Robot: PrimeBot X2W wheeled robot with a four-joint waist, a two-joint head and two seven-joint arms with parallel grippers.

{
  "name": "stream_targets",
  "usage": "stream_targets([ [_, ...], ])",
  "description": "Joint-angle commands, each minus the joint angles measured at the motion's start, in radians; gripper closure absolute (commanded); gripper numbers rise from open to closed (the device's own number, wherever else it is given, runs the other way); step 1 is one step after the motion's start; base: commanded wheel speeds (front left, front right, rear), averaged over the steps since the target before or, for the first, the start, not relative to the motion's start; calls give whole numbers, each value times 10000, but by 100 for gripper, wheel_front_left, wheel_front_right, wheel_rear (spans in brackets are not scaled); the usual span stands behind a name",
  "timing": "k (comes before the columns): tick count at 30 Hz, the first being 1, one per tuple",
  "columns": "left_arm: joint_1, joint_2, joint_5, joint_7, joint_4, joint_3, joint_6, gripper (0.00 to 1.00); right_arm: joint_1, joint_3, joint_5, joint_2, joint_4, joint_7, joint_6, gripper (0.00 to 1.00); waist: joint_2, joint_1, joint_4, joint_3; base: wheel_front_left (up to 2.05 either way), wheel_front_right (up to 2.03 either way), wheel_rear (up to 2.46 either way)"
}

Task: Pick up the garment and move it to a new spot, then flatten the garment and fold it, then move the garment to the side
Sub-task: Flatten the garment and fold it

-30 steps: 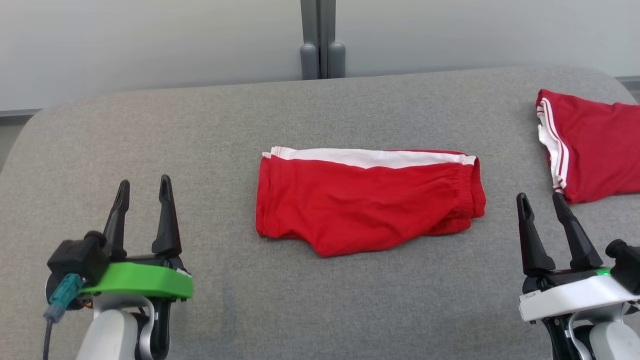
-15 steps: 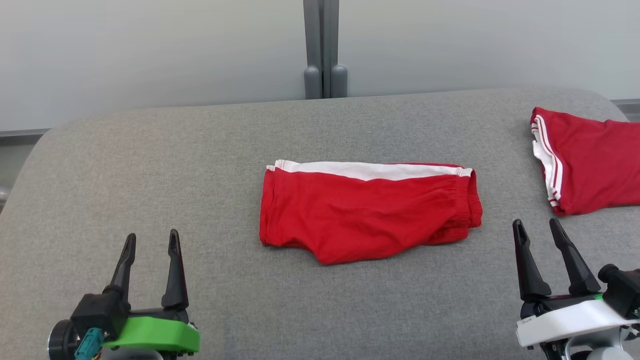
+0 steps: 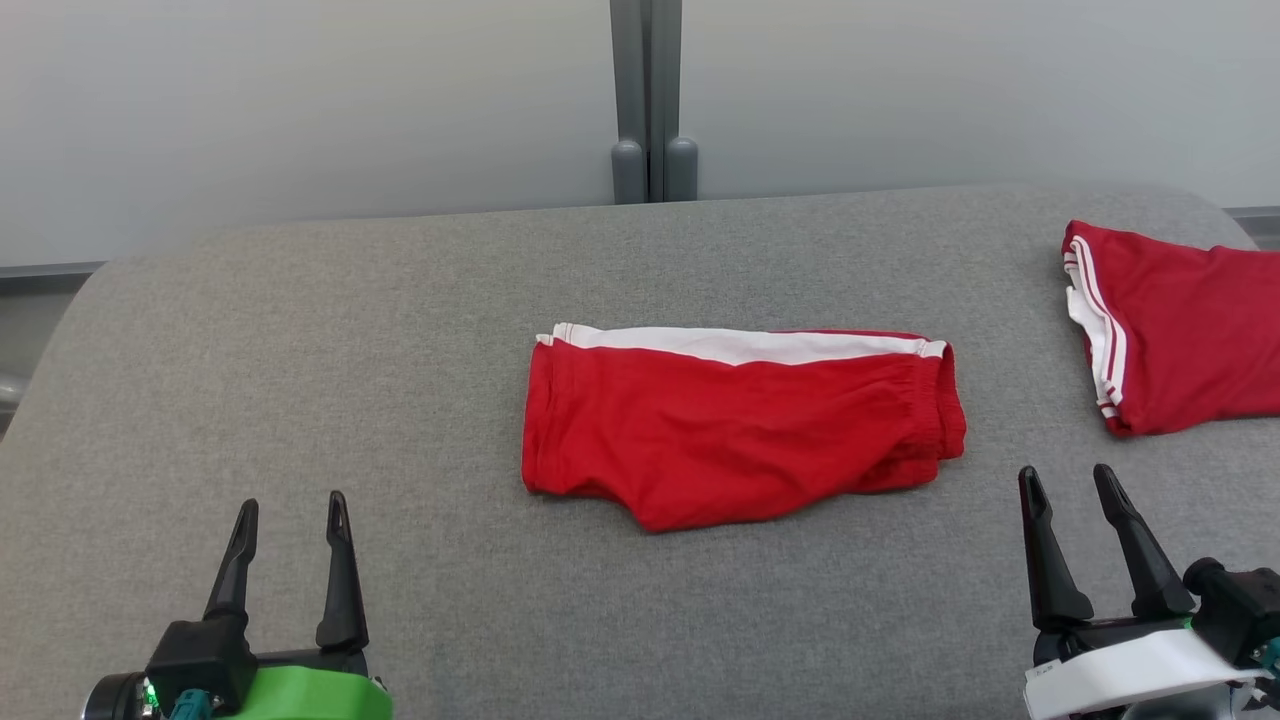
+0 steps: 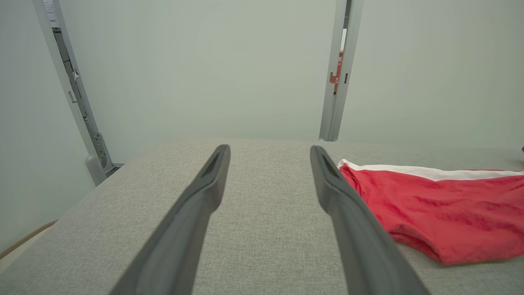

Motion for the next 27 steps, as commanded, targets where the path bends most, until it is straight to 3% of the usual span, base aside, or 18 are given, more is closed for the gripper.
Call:
stream_targets([
  [1,174,-32,168,1,22,-7,9,0,172,-31,-126,-2,94,-66,-14,0,-1,0,-2,10,0,0,0],
  [12,114,-111,344,0,121,8,-35,0,36,76,-477,4,466,-178,-14,0,-1,0,-8,122,0,0,0],
  [27,-685,-186,219,0,175,-560,121,0,-2909,451,-930,-1360,2285,278,-14,0,-1,0,662,932,0,0,0],
])
